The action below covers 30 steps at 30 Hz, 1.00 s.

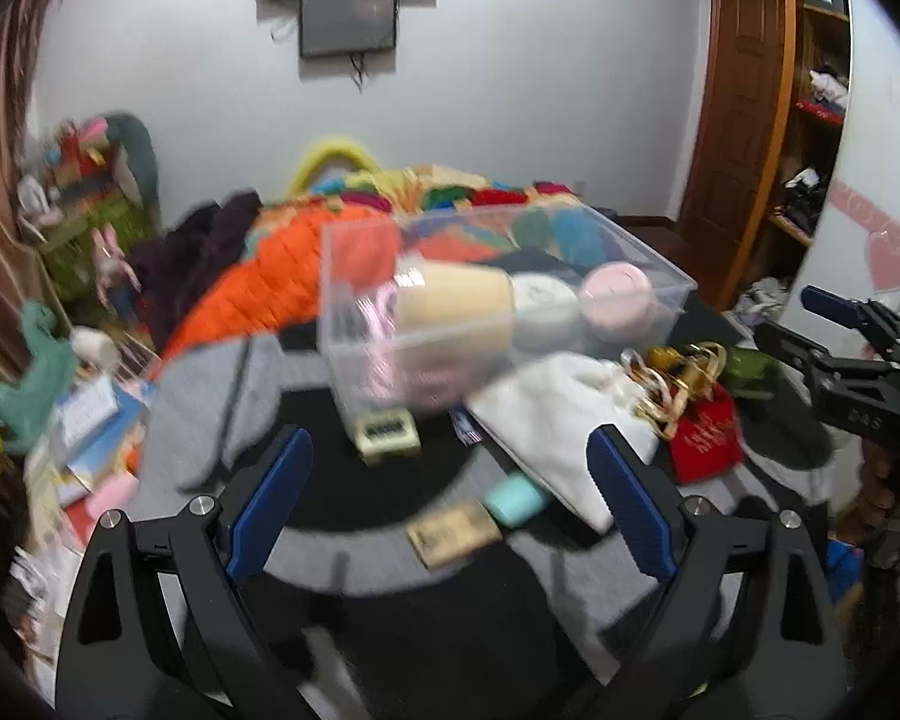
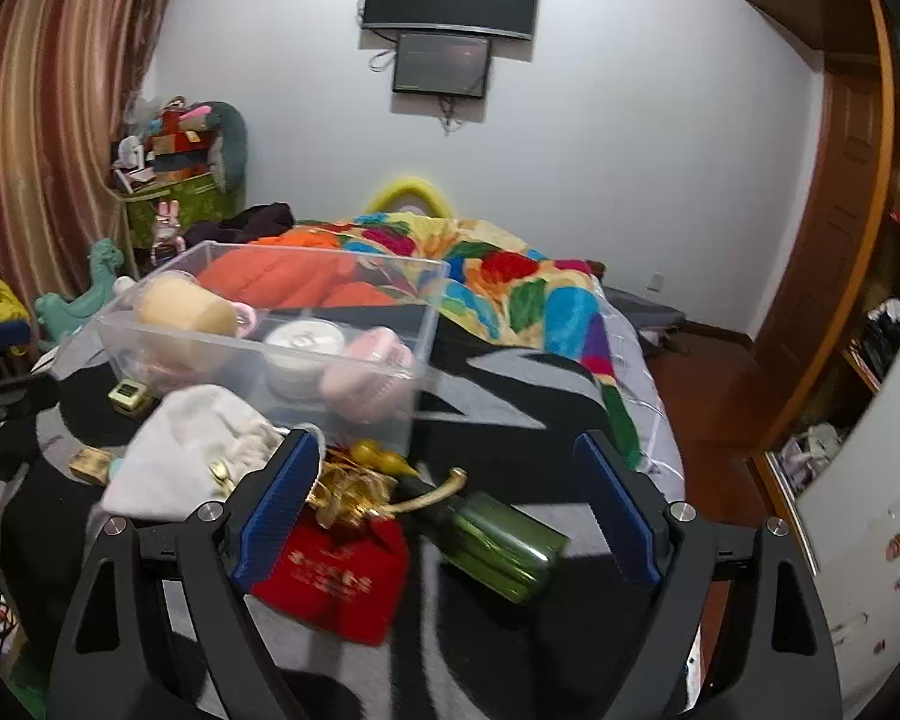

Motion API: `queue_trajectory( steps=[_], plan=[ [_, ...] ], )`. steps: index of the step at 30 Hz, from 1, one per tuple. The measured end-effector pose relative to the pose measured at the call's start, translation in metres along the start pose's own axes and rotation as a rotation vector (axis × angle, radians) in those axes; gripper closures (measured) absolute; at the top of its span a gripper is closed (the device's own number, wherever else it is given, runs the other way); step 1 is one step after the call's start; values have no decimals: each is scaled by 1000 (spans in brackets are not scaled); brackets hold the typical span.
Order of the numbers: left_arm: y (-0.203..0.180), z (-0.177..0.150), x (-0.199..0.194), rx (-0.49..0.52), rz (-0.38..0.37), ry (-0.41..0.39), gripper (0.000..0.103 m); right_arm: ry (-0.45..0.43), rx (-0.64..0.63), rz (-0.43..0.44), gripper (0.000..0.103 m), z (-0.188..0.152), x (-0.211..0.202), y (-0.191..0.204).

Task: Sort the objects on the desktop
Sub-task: 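Grasp the tan soap bar with the left tool while the right tool grasps the green glass bottle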

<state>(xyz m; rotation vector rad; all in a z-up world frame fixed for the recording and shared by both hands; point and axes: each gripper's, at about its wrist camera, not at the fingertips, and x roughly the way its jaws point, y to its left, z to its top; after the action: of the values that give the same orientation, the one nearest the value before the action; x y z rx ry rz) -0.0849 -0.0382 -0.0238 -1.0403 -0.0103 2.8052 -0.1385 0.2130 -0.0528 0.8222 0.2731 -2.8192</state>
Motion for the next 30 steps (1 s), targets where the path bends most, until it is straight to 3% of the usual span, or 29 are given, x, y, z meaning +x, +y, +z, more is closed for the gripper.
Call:
queue_trajectory(
  steps=[3,14,19,26,30],
  plan=[
    [1,-8,1,-32,-29,12,9,5,19,-11,18,-5,-1,-7],
    [10,-34,25,-64,7,105,9,64,11,-67,17,-31,10,-13],
    [9,-43,44,-59,25,158,9,140,71,-35,17,-41,24,-29],
    [2,-39,61,-45,57,150,8,254,180,40,17,-51,51,-46],
    [-1,-40,70,-50,83,132,8,268,215,57,17,-52,59,-46]
  ],
)
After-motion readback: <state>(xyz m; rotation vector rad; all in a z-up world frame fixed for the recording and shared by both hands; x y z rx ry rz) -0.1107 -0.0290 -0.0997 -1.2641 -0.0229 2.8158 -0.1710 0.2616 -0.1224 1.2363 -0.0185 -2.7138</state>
